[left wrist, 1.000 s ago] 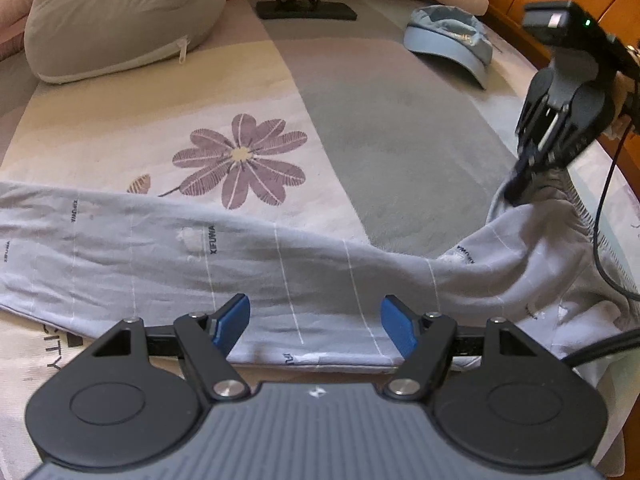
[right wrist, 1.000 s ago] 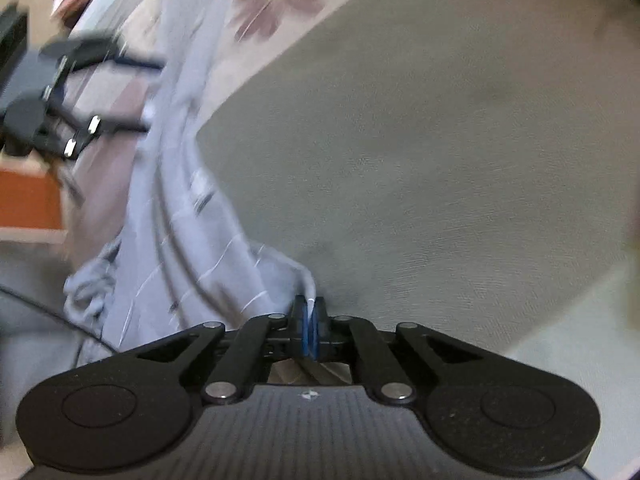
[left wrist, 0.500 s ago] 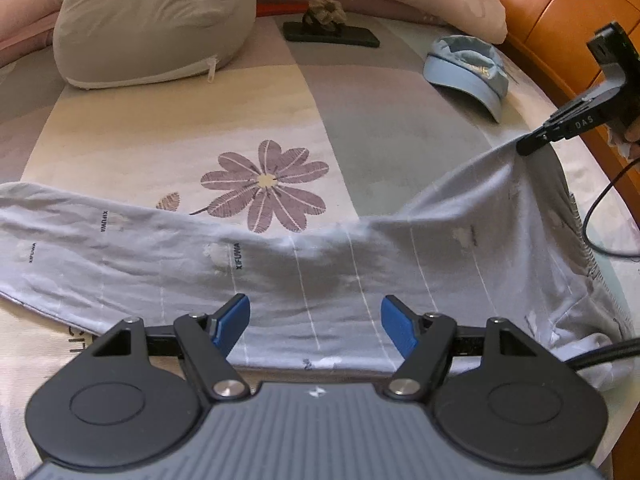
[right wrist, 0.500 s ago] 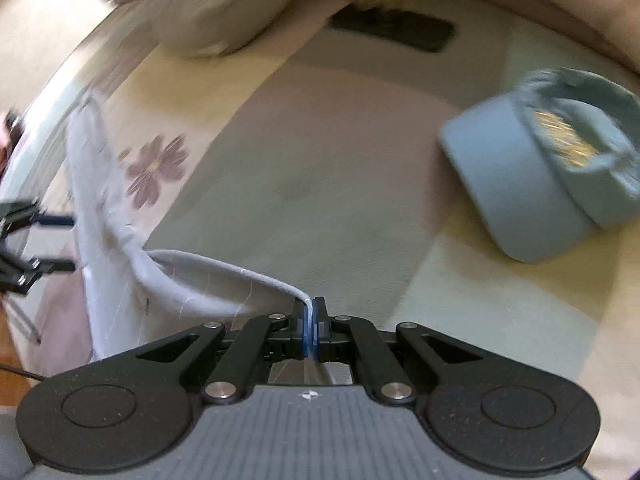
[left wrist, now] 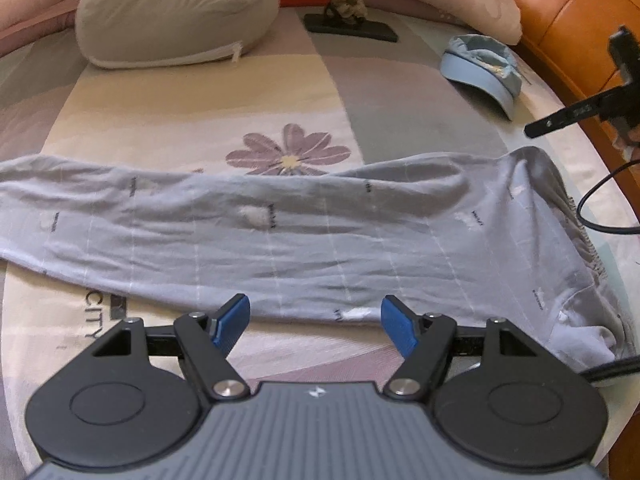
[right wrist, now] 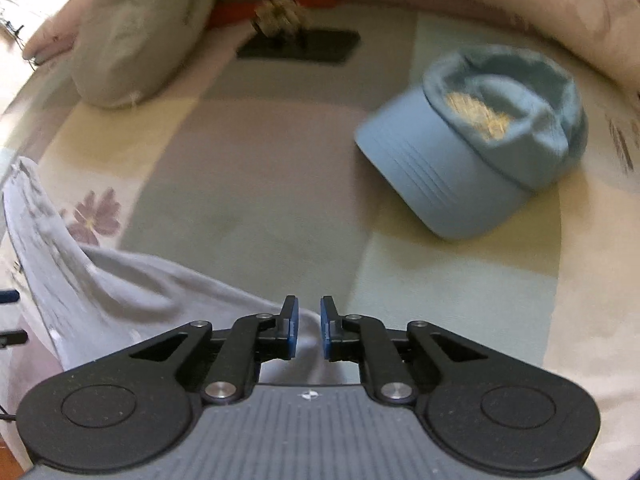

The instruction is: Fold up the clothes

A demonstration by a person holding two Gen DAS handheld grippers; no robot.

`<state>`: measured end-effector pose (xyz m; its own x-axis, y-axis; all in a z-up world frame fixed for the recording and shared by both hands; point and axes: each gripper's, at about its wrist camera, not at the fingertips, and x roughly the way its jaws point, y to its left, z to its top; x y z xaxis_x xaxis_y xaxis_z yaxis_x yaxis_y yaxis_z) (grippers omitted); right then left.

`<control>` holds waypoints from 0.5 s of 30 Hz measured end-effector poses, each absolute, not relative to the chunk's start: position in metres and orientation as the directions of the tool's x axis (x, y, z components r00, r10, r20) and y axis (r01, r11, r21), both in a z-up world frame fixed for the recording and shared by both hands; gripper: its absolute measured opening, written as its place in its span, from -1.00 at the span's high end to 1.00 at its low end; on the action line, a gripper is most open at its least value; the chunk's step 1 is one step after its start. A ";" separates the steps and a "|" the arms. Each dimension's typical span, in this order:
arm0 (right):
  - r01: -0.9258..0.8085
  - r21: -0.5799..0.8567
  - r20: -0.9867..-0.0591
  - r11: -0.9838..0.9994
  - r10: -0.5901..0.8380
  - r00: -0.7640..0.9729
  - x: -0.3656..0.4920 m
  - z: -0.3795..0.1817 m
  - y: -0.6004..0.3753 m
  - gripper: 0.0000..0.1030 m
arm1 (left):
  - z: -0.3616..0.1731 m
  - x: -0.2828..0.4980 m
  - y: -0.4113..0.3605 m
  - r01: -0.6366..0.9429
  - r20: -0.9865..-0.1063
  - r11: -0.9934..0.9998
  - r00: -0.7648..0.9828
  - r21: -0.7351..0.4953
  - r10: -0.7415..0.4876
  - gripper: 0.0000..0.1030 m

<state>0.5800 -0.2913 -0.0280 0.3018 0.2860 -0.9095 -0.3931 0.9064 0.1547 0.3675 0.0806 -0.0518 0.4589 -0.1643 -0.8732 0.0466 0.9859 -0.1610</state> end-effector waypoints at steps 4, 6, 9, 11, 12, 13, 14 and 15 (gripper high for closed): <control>-0.507 0.203 -0.878 0.838 0.384 0.284 0.561 -0.018 -0.247 0.69 | -0.055 0.367 0.096 -0.016 -0.880 0.985 0.453 -0.172 -0.146 -0.39; -0.570 0.263 -0.858 0.778 0.459 0.231 0.549 -0.019 -0.218 0.68 | -0.056 0.367 0.107 -0.054 -0.881 0.981 0.452 -0.184 -0.140 -0.39; -0.654 0.333 -0.836 0.679 0.534 0.129 0.526 -0.031 -0.168 0.64 | -0.058 0.367 0.123 -0.115 -0.884 0.975 0.451 -0.192 -0.121 -0.39; -0.696 0.372 -0.822 0.614 0.566 0.060 0.507 -0.044 -0.132 0.63 | -0.059 0.366 0.135 -0.148 -0.886 0.971 0.452 -0.189 -0.103 -0.39; -0.711 0.386 -0.819 0.588 0.574 0.030 0.502 -0.050 -0.116 0.63 | -0.060 0.366 0.141 -0.162 -0.887 0.969 0.452 -0.187 -0.095 -0.39; -0.728 0.385 -0.816 0.567 0.578 0.019 0.495 -0.054 -0.100 0.63 | -0.060 0.366 0.146 -0.174 -0.887 0.967 0.453 -0.185 -0.088 -0.39; -0.745 0.383 -0.813 0.546 0.582 0.009 0.487 -0.059 -0.085 0.61 | -0.060 0.366 0.152 -0.187 -0.887 0.966 0.456 -0.180 -0.077 -0.39; -0.762 0.380 -0.811 0.525 0.585 -0.001 0.480 -0.063 -0.069 0.58 | -0.060 0.366 0.158 -0.199 -0.886 0.964 0.458 -0.176 -0.067 -0.39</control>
<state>0.4804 -0.0694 -0.0630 -0.0012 0.5852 -0.8109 -0.7619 0.5246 0.3798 0.3661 0.1583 -0.0597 0.4580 -0.0670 -0.8864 -0.1992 0.9641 -0.1758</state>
